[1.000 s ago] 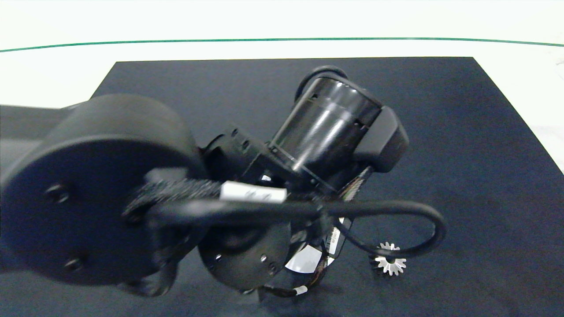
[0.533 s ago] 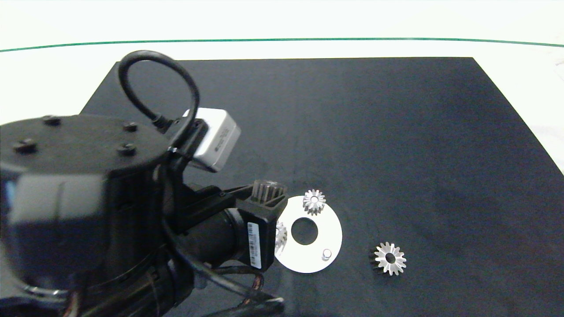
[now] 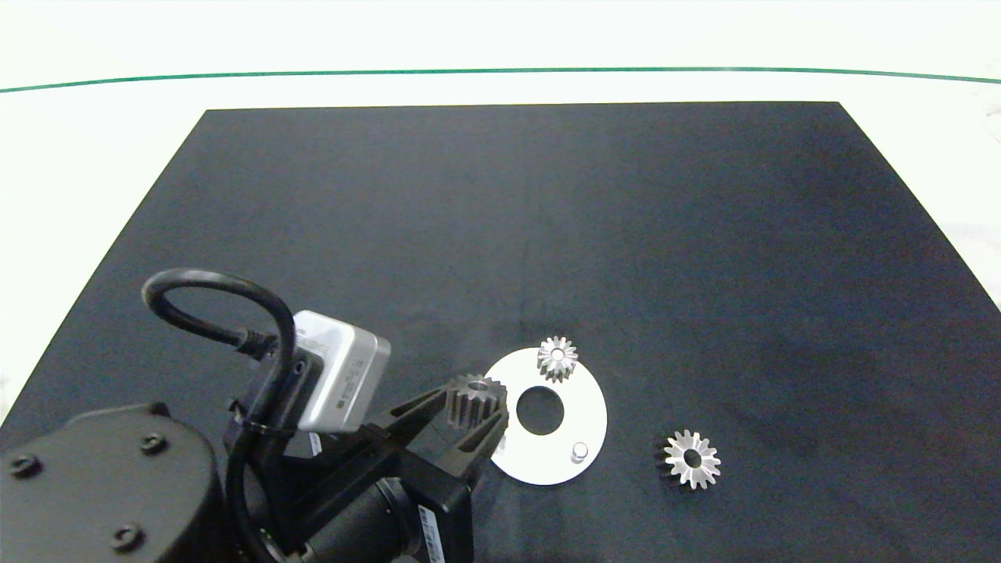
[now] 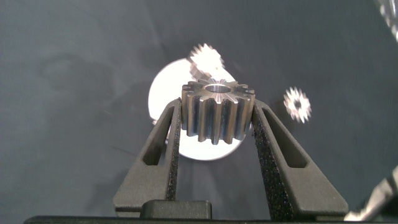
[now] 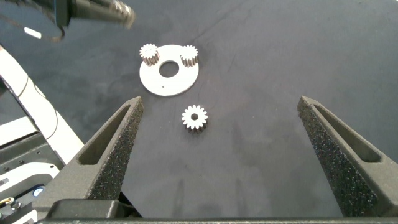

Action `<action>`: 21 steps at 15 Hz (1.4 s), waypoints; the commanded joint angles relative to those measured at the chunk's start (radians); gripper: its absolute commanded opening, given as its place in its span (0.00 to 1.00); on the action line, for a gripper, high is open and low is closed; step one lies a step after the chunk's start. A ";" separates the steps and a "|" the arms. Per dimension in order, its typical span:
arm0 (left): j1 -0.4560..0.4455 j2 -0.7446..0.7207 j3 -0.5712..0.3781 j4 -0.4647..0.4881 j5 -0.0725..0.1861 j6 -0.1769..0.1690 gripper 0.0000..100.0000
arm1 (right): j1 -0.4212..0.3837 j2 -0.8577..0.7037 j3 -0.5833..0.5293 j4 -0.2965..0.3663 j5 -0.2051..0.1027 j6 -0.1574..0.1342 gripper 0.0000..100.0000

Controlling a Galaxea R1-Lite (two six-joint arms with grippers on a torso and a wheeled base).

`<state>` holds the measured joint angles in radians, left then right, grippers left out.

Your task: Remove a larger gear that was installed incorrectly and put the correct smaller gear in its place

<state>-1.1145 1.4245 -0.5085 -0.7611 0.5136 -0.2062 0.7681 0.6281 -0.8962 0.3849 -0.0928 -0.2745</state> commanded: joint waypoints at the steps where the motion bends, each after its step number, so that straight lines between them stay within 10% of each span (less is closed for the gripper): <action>1: -0.036 0.116 0.007 -0.069 0.008 0.001 0.16 | 0.000 0.001 0.000 0.002 -0.001 -0.003 1.00; 11: -0.047 0.468 0.110 -0.704 0.011 0.186 0.16 | 0.000 -0.002 -0.001 0.002 -0.001 -0.003 1.00; 21: -0.039 0.564 0.081 -0.756 0.020 0.208 0.16 | 0.000 0.002 0.005 0.002 -0.002 -0.003 1.00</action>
<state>-1.1583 1.9674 -0.4228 -1.5081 0.5304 0.0017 0.7683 0.6281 -0.8923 0.3838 -0.0943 -0.2755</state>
